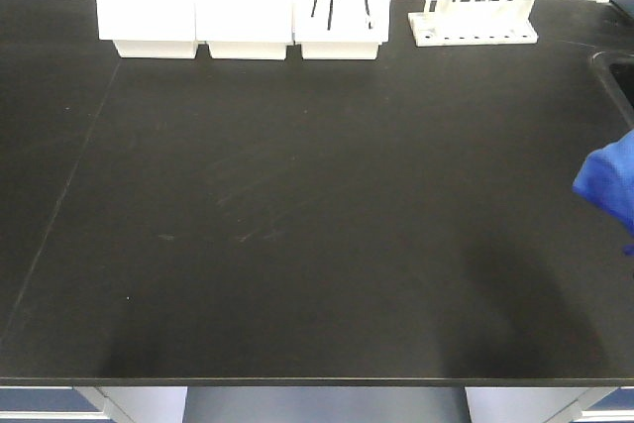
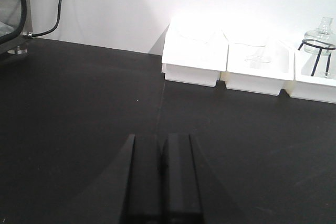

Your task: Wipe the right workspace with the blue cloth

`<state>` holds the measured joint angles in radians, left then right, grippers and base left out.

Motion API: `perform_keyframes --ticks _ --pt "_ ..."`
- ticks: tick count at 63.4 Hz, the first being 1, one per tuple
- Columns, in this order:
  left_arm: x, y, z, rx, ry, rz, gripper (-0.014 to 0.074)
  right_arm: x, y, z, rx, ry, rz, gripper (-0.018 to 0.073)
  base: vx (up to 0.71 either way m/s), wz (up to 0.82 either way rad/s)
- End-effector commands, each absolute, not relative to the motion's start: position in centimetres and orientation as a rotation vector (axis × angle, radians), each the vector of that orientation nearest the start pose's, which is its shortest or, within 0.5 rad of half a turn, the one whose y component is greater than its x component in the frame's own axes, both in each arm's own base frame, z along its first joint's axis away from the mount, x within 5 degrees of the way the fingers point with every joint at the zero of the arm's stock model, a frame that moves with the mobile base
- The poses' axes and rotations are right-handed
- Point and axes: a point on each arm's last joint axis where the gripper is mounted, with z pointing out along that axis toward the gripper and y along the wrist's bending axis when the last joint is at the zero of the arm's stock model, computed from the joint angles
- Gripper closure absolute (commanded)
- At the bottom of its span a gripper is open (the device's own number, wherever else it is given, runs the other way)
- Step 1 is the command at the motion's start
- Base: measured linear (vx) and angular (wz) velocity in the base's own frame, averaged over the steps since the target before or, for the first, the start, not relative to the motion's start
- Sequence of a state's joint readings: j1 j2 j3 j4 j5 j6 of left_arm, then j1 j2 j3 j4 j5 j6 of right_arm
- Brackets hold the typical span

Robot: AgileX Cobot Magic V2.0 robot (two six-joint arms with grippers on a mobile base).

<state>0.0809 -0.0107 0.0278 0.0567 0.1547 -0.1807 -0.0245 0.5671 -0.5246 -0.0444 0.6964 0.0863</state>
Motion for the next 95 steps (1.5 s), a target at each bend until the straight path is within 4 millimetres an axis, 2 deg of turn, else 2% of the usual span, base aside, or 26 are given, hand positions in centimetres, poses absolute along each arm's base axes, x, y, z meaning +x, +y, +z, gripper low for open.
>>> perform_keyframes --ticks 1,95 --pt "5.66 0.50 18.84 -0.178 1.577 -0.042 0.0602 10.75 -0.54 29.82 0.092 2.145 -0.020 0.0559 0.00 0.00" --pt "5.66 0.47 18.84 -0.174 1.577 -0.045 0.0602 10.59 -0.54 29.58 0.094 2.176 -0.021 0.0559 -0.04 -0.01"
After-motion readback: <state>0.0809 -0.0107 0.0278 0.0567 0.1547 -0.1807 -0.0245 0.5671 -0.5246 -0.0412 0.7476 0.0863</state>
